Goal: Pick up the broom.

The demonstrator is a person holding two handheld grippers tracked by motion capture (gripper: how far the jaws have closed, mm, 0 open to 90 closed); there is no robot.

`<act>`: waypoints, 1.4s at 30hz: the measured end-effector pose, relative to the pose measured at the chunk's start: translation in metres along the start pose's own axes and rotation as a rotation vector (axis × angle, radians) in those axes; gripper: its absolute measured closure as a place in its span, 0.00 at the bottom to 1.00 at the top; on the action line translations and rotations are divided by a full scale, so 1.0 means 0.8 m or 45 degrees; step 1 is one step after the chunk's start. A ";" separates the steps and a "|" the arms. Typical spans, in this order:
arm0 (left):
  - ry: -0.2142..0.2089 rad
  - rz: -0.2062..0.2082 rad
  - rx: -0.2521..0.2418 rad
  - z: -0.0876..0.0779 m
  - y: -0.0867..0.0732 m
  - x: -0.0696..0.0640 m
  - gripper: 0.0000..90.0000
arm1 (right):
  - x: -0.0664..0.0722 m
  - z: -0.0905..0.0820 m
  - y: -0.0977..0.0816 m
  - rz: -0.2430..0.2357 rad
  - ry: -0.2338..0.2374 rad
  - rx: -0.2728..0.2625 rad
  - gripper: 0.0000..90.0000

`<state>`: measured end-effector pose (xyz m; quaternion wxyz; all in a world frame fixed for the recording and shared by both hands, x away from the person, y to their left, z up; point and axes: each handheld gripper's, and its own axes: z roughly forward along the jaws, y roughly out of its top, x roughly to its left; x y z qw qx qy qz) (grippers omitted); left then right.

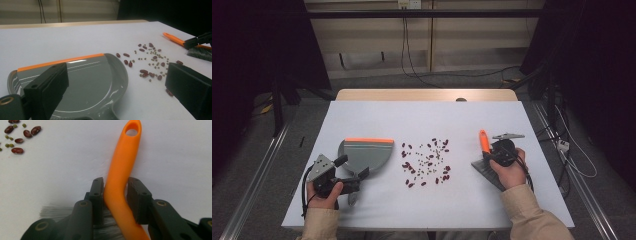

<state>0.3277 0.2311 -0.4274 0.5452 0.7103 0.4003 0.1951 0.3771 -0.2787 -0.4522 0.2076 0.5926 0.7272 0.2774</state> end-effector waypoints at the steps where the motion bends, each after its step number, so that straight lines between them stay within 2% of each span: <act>1: 0.001 0.000 0.000 0.000 0.000 0.000 0.05 | 0.001 0.000 0.002 0.010 -0.005 0.015 0.75; 5: 0.000 0.000 -0.001 0.000 0.000 0.000 0.05 | 0.001 0.005 0.008 -0.005 -0.022 0.014 0.76; 6: -0.001 -0.001 0.000 0.000 0.000 0.000 0.05 | 0.001 0.007 0.010 0.007 -0.021 0.011 0.77; 10: -0.007 0.004 0.001 0.002 0.000 0.000 0.05 | -0.001 0.015 0.019 0.036 0.006 0.001 0.77; 11: -0.010 -0.004 -0.001 0.003 0.000 0.001 0.05 | -0.003 0.024 0.027 0.048 0.030 -0.013 0.77; 15: -0.010 -0.017 -0.003 0.002 0.000 0.004 0.05 | -0.001 0.037 0.040 0.052 0.055 -0.009 0.75; 19: -0.011 -0.013 -0.003 0.002 0.000 0.004 0.05 | 0.000 0.038 0.040 0.022 0.056 -0.013 0.74; 22: -0.013 -0.008 -0.006 0.003 0.000 0.002 0.05 | -0.002 0.038 0.040 0.033 0.064 -0.010 0.74; 25: -0.012 -0.004 -0.002 0.003 0.000 0.002 0.05 | 0.001 0.038 0.041 0.002 0.046 0.000 0.73; 26: -0.013 -0.008 0.000 0.004 0.000 0.001 0.05 | 0.006 0.039 0.041 -0.035 0.018 0.005 0.73; 29: -0.014 -0.003 0.005 0.005 0.000 0.001 0.05 | 0.004 0.040 0.042 -0.031 0.029 0.015 0.73; 30: -0.013 -0.001 0.008 0.005 0.000 0.001 0.05 | 0.002 0.040 0.043 -0.009 0.044 0.021 0.73; 32: -0.013 0.003 0.012 0.005 -0.001 0.001 0.05 | 0.004 0.042 0.044 -0.025 0.030 0.032 0.74; 36: -0.010 0.002 0.010 0.005 0.000 0.000 0.05 | 0.003 0.043 0.045 -0.004 0.036 0.040 0.74; 37: -0.010 0.004 0.006 0.005 0.000 0.000 0.05 | 0.000 0.043 0.045 0.016 0.056 0.044 0.74; 42: -0.007 0.012 -0.003 0.004 0.003 -0.002 0.05 | 0.002 0.044 0.045 0.028 0.048 0.050 0.75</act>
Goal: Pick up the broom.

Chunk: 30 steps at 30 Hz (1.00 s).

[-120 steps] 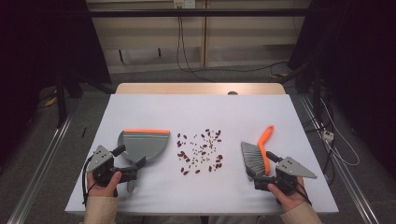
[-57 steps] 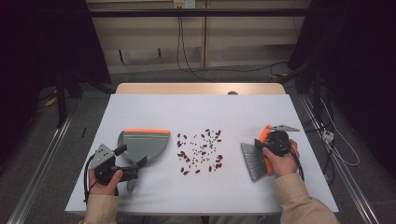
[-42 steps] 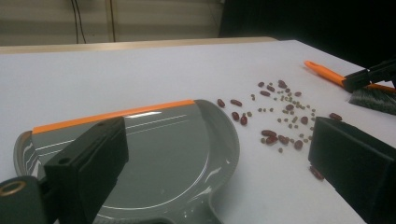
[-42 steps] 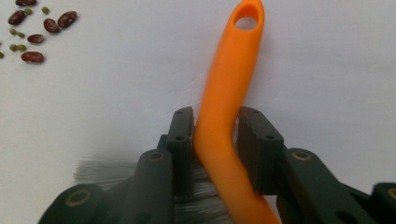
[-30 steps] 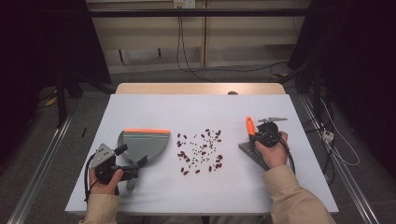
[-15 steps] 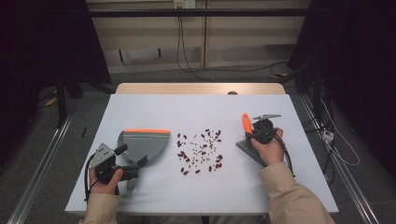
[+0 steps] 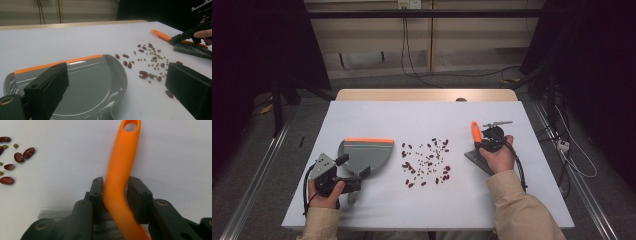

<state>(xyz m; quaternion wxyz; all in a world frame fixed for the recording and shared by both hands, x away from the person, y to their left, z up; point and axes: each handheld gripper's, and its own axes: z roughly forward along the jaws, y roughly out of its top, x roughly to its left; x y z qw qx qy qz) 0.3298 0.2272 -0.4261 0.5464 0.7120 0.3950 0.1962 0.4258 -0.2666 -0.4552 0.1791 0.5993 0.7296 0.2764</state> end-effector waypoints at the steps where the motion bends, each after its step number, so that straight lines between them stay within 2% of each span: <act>1: -0.003 0.005 0.001 0.000 0.000 -0.001 0.05 | -0.001 0.000 0.000 0.006 0.007 -0.003 0.75; 3: -0.003 0.009 0.003 0.000 0.001 -0.002 0.05 | -0.002 0.000 0.000 0.012 0.012 0.001 0.75; 5: -0.012 -0.013 -0.014 -0.001 0.002 -0.002 0.05 | -0.005 0.000 0.000 0.025 0.029 -0.003 0.75; 10: 0.005 0.003 -0.020 -0.002 0.004 -0.002 0.05 | -0.003 -0.001 0.003 0.009 0.017 0.008 0.76; 14: 0.002 0.011 -0.015 -0.001 0.004 -0.003 0.05 | -0.010 -0.002 0.003 0.065 0.058 0.004 0.76; 17: 0.003 0.011 -0.014 -0.001 0.004 -0.003 0.05 | -0.012 -0.004 0.003 0.072 0.071 -0.004 0.76; 18: 0.001 0.012 -0.015 -0.001 0.004 -0.003 0.05 | -0.014 -0.007 0.003 0.083 0.096 -0.025 0.77; 21: 0.005 0.016 -0.023 -0.002 0.005 -0.004 0.05 | -0.015 -0.015 0.004 0.100 0.122 -0.058 0.77; 23: 0.001 0.013 -0.025 -0.002 0.006 -0.006 0.05 | -0.016 -0.023 0.004 0.106 0.150 -0.103 0.77; 24: 0.000 0.012 -0.026 -0.001 0.006 -0.006 0.05 | -0.015 -0.027 0.004 0.102 0.158 -0.122 0.78; 25: -0.001 0.023 -0.021 -0.001 0.007 -0.007 0.05 | -0.015 -0.036 0.003 0.087 0.175 -0.174 0.78; 26: 0.003 0.029 -0.021 -0.001 0.007 -0.007 0.05 | -0.015 -0.036 0.003 0.087 0.175 -0.174 0.78; 27: 0.010 0.034 -0.020 0.000 0.008 -0.008 0.05 | -0.015 -0.044 0.003 0.092 0.206 -0.217 0.78; 30: 0.017 0.037 -0.031 0.000 0.009 -0.010 0.05 | -0.015 -0.051 0.002 0.096 0.219 -0.255 0.78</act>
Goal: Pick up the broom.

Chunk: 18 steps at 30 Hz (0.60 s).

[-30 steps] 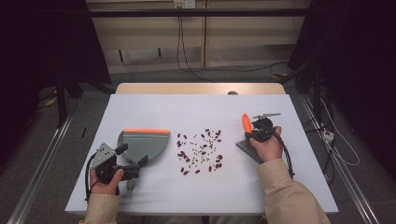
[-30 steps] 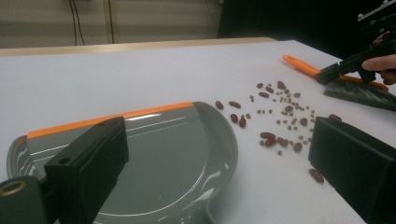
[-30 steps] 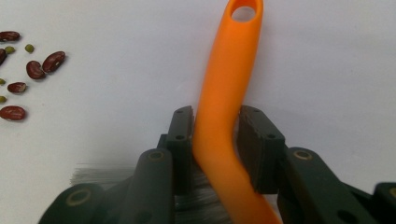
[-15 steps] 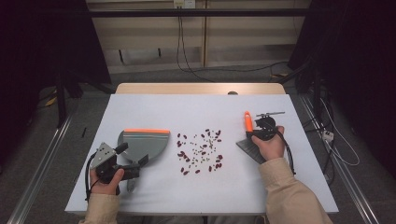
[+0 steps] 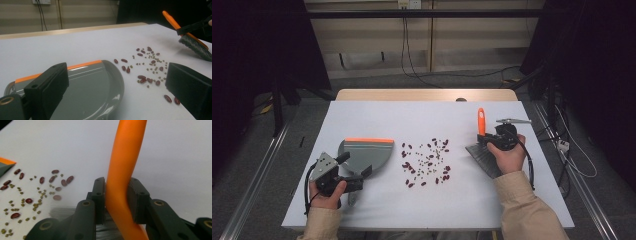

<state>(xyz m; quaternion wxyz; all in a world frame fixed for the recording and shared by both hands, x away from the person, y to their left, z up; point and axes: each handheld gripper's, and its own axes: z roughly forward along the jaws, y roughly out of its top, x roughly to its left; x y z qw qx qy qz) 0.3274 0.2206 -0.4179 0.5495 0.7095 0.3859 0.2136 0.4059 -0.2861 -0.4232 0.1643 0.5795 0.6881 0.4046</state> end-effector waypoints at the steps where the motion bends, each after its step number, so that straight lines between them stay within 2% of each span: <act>1: 0.000 0.000 -0.003 0.000 0.001 0.000 0.05 | 0.001 -0.003 0.000 -0.006 0.002 -0.015 0.78; 5: -0.003 0.002 -0.018 0.000 0.003 -0.002 0.05 | 0.007 -0.018 0.002 -0.030 0.027 -0.052 0.78; 9: -0.002 0.008 -0.016 0.002 0.006 -0.004 0.05 | 0.012 -0.031 0.003 -0.018 0.067 -0.110 0.79; 18: -0.012 0.026 -0.021 0.004 0.015 -0.011 0.06 | 0.022 -0.042 0.006 -0.003 0.175 -0.187 0.79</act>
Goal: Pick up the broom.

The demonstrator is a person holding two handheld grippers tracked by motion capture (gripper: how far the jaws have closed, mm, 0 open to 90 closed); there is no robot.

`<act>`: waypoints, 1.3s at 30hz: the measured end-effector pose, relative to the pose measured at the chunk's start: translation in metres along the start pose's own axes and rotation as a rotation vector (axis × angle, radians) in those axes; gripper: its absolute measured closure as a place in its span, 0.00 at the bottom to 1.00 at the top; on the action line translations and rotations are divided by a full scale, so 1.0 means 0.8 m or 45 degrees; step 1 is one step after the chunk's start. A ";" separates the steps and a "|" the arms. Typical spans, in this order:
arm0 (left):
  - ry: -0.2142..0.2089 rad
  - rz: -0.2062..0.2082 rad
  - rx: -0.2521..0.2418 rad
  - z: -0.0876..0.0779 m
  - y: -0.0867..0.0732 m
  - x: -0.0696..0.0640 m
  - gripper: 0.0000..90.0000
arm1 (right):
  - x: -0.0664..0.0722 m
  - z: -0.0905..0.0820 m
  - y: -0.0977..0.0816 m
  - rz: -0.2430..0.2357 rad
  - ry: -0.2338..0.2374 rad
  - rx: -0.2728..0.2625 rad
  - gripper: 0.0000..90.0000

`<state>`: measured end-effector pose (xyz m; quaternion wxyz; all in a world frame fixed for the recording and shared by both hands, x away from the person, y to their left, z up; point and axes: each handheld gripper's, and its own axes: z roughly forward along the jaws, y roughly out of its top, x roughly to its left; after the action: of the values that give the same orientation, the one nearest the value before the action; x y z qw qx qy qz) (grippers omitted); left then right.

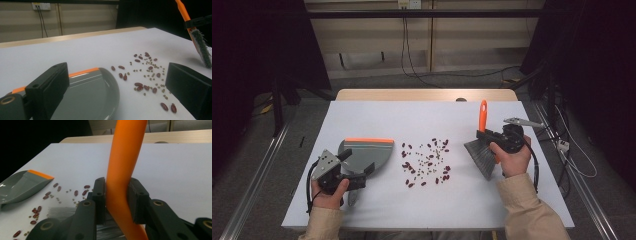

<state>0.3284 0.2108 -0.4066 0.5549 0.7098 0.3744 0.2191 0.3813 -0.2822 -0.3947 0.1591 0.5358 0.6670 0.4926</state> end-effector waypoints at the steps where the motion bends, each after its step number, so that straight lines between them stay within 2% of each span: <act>1: -0.005 0.003 0.004 0.000 0.002 -0.001 0.06 | 0.000 -0.001 0.001 0.003 0.010 -0.006 0.79; 7: -0.044 0.018 0.008 0.004 0.015 -0.008 0.06 | 0.000 -0.009 0.004 0.020 0.038 -0.065 0.79; 14: -0.107 0.011 0.022 0.014 0.031 -0.022 0.06 | 0.016 -0.009 0.008 0.003 0.089 -0.130 0.79; 16: -0.132 0.003 0.025 0.018 0.035 -0.027 0.06 | 0.019 -0.010 0.009 0.006 0.106 -0.136 0.79; 27: -0.231 0.008 0.057 0.053 0.053 -0.054 0.06 | 0.038 -0.005 0.012 -0.023 0.120 -0.172 0.79; 32: -0.247 0.006 0.059 0.062 0.058 -0.061 0.06 | 0.046 -0.002 0.012 -0.036 0.123 -0.191 0.79; 39: -0.273 0.006 0.050 0.074 0.068 -0.070 0.06 | 0.056 0.002 0.012 -0.037 0.157 -0.191 0.79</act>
<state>0.3518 0.1247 -0.3659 0.5773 0.7409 0.3154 0.1356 0.3710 -0.2426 -0.3732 0.1646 0.4814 0.6444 0.5710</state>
